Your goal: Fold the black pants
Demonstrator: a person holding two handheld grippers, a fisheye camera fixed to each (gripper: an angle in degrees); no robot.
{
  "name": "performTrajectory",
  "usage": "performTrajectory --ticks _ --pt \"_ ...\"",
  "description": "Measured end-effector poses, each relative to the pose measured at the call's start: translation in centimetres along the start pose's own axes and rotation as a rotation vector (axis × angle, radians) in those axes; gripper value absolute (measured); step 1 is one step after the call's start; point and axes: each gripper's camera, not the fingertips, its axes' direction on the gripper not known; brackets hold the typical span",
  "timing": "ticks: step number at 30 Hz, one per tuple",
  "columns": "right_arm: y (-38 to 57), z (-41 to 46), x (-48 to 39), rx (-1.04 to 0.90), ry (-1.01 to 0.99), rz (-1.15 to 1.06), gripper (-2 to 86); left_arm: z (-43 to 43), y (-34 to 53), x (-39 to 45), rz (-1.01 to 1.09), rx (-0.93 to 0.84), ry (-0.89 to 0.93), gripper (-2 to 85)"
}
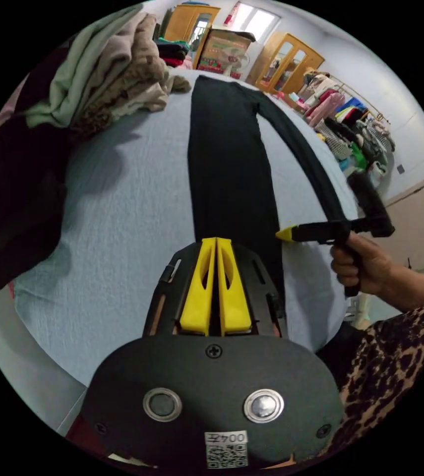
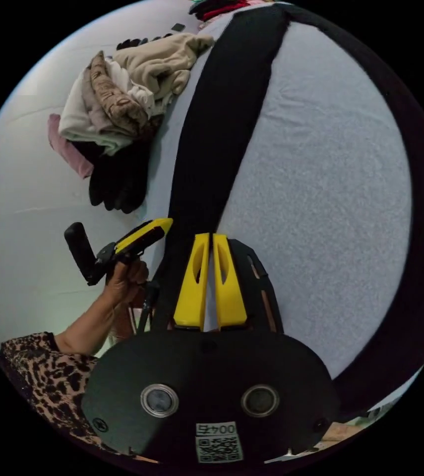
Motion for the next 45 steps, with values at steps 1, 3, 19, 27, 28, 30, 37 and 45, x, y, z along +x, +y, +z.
performTrajectory --ticks 1,3,19,27,28,30,37,45 --pt "1.0 -0.1 -0.1 0.001 0.015 0.0 1.8 -0.1 0.8 0.1 0.031 0.041 -0.014 0.6" --pt "2.7 -0.5 -0.3 -0.001 0.055 -0.009 1.8 -0.3 1.4 -0.2 0.027 0.02 -0.014 0.5" --pt "18.0 -0.8 -1.2 -0.01 0.508 -0.081 -0.2 0.1 14.4 7.7 0.252 -0.085 0.055 1.1" --pt "21.9 -2.5 1.5 0.02 0.391 -0.033 -0.8 1.0 15.7 8.5 0.262 -0.131 0.038 1.3" --pt "22.7 -2.9 2.0 0.04 0.368 -0.016 -0.8 1.2 15.8 8.4 0.253 -0.141 0.048 1.3" --pt "23.9 -3.3 2.5 0.071 0.357 -0.003 -0.8 1.5 15.8 8.3 0.245 -0.157 0.064 1.3" --pt "28.8 -7.9 4.4 0.189 0.314 0.005 -0.1 2.8 16.3 8.3 0.236 -0.176 0.088 1.2" --pt "38.4 -18.7 15.6 0.42 0.195 0.269 6.5 4.4 16.6 8.8 0.225 -0.181 0.081 1.2"
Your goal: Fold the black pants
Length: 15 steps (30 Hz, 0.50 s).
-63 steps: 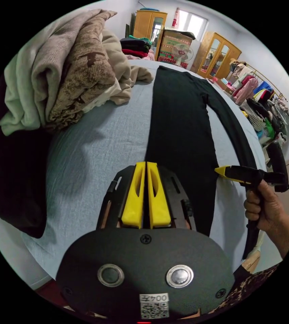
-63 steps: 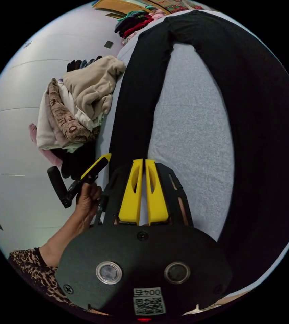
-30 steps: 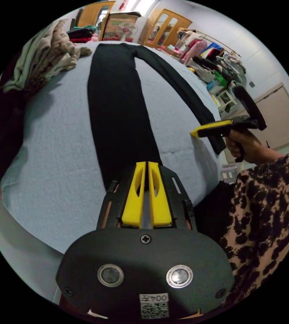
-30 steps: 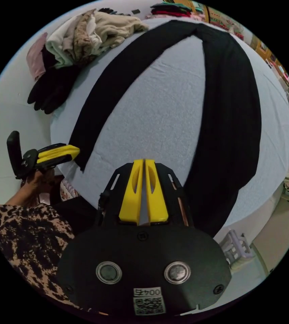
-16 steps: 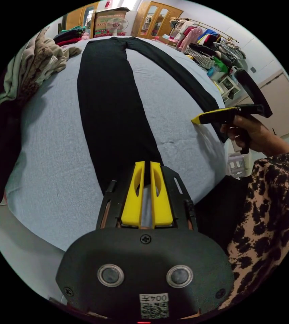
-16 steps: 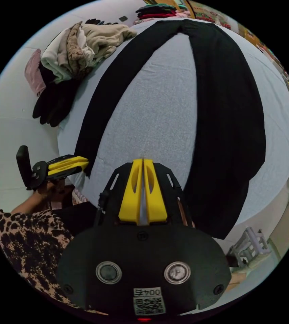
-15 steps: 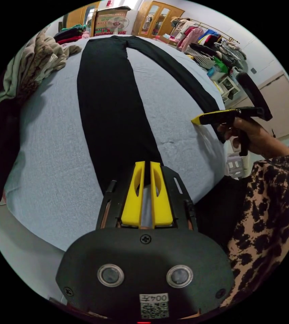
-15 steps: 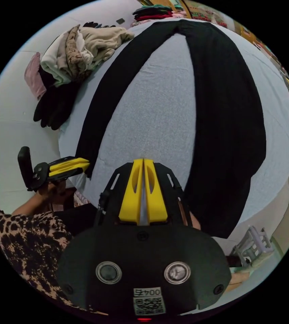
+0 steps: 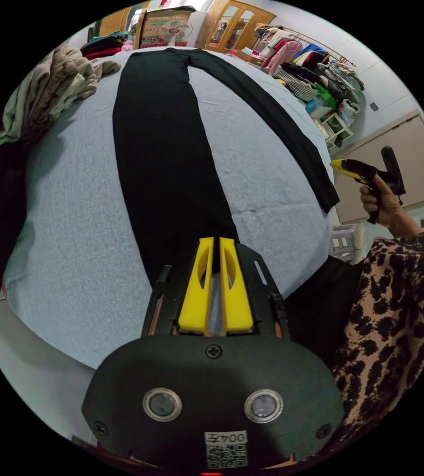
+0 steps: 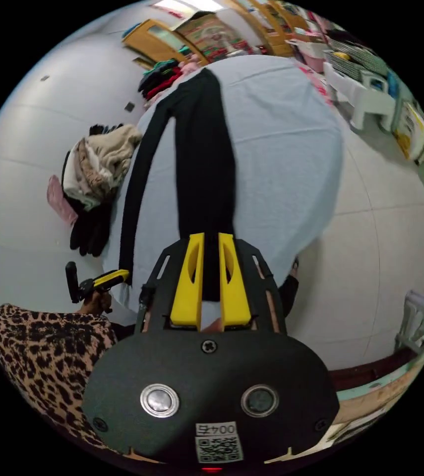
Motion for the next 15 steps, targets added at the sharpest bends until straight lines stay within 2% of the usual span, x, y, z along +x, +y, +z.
performTrajectory --ticks 5,13,15 --pt "2.9 -2.6 6.6 0.012 -0.092 0.164 8.2 1.4 -0.4 -0.6 -0.08 0.0 0.041 1.2" --pt "4.4 -2.9 10.8 -0.001 -0.264 0.269 8.2 3.7 -1.7 -0.2 -0.073 -0.003 0.012 1.2" --pt "4.3 -3.4 11.1 0.005 -0.254 0.279 6.5 4.2 -2.0 -0.2 -0.076 -0.001 0.012 1.2"
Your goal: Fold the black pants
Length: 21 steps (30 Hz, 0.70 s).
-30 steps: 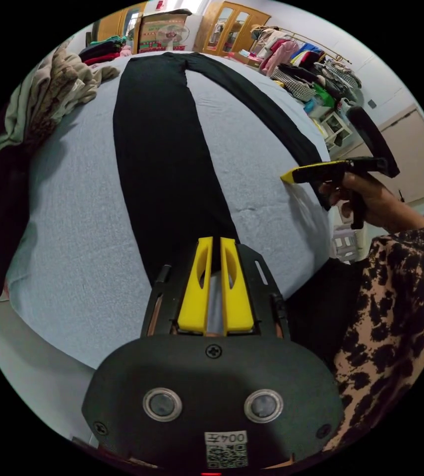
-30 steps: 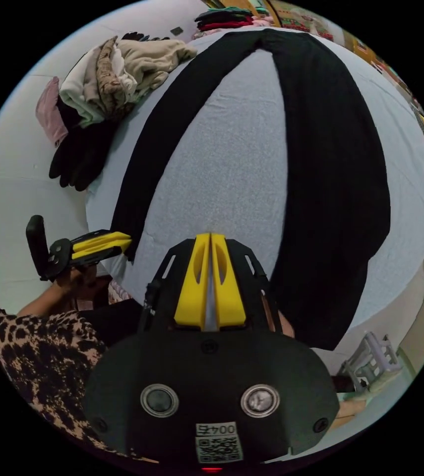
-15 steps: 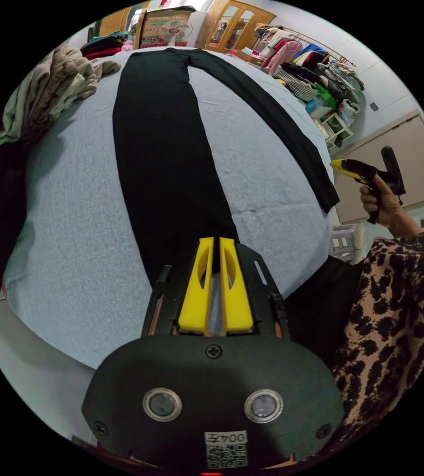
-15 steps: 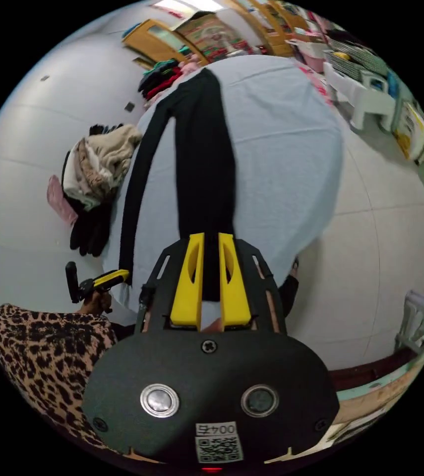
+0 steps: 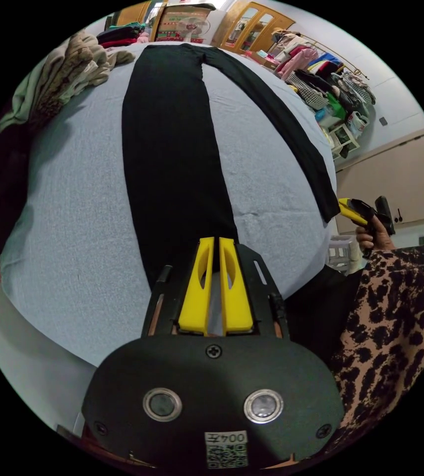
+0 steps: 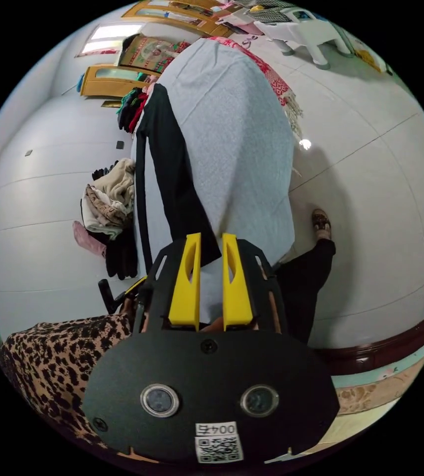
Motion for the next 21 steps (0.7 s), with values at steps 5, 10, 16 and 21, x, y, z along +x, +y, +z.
performTrajectory --ticks 5,10,16,21 --pt "0.0 -2.2 -0.4 0.033 0.088 -0.013 1.8 1.8 -1.2 0.1 0.012 0.009 -0.013 1.3" --pt "0.0 -2.6 2.3 0.044 0.053 0.139 0.0 3.6 -2.7 0.0 0.022 0.01 -0.019 1.3" --pt "-1.4 -5.3 0.5 0.117 0.144 0.059 0.4 6.1 -4.8 -0.3 0.023 0.01 -0.014 1.3" --pt "-5.6 -6.9 -3.6 0.19 0.162 -0.125 3.7 8.2 -6.8 -0.5 0.028 0.011 -0.016 1.2"
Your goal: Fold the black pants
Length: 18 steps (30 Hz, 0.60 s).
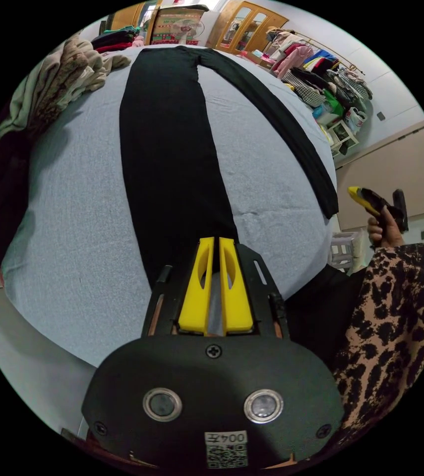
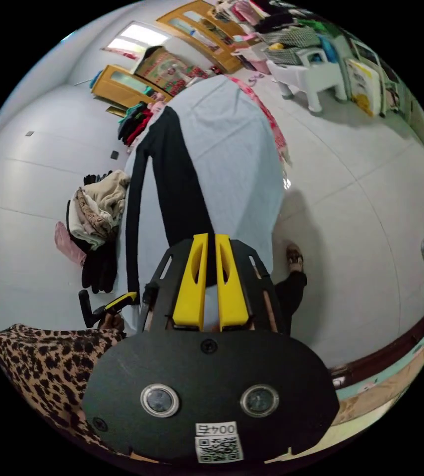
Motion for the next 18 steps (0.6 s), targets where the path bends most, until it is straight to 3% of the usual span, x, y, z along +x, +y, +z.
performTrajectory --ticks 6,9,18 --pt "-9.5 2.1 -3.1 -0.042 -0.041 -0.124 4.1 2.6 -3.1 -0.1 0.026 -0.026 -0.008 0.7" --pt "-14.3 3.5 -4.6 -0.073 -0.017 -0.196 4.7 2.2 -5.7 0.5 0.002 0.092 0.038 0.5" --pt "-28.3 9.1 -7.1 -0.248 -0.012 -0.31 8.6 8.2 -22.8 4.0 0.092 0.198 0.102 0.2"
